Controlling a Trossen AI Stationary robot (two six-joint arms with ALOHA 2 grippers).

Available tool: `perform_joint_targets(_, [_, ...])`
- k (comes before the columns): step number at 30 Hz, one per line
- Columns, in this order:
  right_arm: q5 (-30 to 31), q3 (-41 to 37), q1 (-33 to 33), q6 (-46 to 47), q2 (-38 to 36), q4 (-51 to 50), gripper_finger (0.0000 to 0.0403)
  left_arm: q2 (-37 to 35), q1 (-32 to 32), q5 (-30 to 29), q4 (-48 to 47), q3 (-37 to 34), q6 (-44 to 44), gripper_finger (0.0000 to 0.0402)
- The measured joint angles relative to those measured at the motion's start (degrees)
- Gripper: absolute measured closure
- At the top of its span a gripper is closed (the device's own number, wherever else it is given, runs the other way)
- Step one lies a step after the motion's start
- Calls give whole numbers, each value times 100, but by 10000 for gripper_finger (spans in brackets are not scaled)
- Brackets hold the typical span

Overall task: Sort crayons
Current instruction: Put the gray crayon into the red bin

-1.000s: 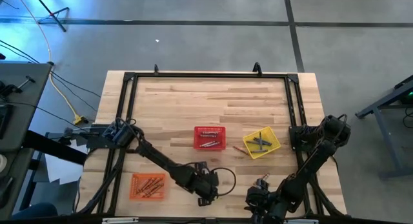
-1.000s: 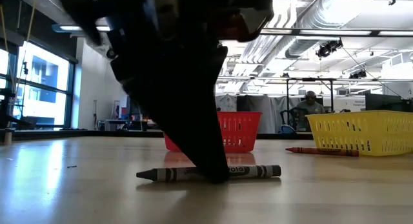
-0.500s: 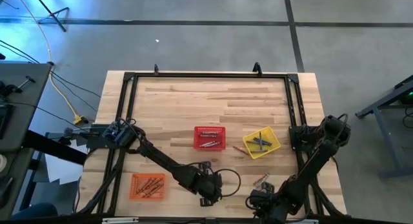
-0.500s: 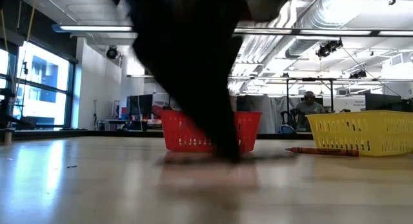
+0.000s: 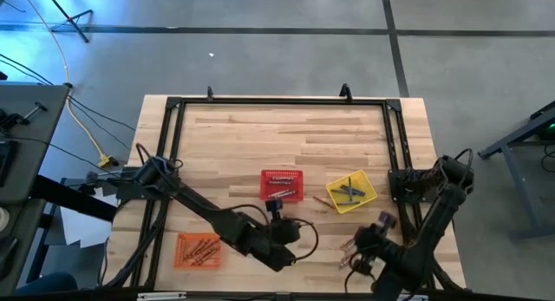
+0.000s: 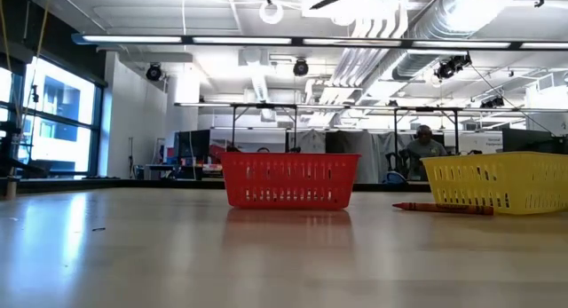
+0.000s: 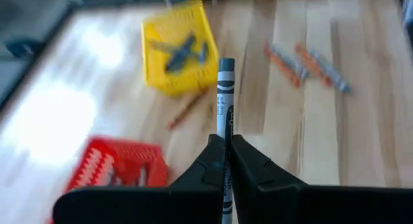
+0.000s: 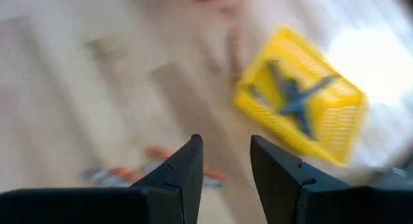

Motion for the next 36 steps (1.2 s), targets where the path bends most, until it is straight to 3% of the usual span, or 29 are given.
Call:
perform_joint_targets(5, [610, -627, 120, 897, -203, -59, 282, -233, -209, -575, 287, 15, 162, 401])
perform_joint_targets(12, [2409, -1632, 4, 867, -397, 1786, 282, -245, -493, -674, 1531, -188, 665, 401])
perform_joint_targets(15, [2786, -1911, -174, 404, -397, 2674, 282, -245, -546, -777, 1890, -212, 929, 401])
perform_joint_targets(19, [2802, -2019, -426, -311, -397, 3498, 282, -248, -425, -1414, 1801, -212, 1002, 401])
perform_joint_targets(22, [2809, -2016, -581, -885, -397, 4001, 282, -248, -223, -1510, 1531, -212, 844, 401])
perform_joint_targets(25, [2824, -1993, -720, -1405, -397, 4431, 282, -249, 65, -1431, 1103, -316, 320, 401])
perform_joint_targets(31, [2583, -1991, -938, -2201, -414, 4943, 282, -238, 719, -912, 1035, -1219, -487, 401])
perform_joint_targets(36, [2470, -1989, -1006, -2368, -414, 4977, 282, -237, 1138, -729, 1122, -1922, -1066, 401])
